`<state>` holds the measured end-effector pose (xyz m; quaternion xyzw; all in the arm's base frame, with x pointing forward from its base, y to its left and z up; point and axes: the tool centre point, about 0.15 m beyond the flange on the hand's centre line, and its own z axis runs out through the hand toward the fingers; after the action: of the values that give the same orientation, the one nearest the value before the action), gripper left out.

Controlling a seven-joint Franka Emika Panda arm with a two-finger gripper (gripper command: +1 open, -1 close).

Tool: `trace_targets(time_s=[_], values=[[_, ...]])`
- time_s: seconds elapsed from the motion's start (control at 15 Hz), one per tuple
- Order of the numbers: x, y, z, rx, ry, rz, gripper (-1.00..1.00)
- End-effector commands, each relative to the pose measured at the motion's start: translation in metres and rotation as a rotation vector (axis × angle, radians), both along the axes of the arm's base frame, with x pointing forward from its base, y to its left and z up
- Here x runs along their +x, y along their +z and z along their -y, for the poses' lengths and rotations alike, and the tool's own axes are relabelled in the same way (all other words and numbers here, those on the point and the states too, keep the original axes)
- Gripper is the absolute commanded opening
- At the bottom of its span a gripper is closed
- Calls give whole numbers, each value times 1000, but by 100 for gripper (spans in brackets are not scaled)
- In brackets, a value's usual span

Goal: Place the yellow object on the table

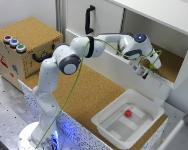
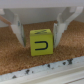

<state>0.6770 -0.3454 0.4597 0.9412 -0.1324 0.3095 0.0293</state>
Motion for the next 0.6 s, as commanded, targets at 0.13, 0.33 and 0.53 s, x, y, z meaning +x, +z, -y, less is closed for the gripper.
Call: trace_targets(time_s=[0.13, 0.33, 0.53], values=[[11, 10, 2, 23, 43, -74, -100], [-30, 33, -12, 12, 63, -20, -100], [-71, 40, -30, 27, 57, 0, -100]])
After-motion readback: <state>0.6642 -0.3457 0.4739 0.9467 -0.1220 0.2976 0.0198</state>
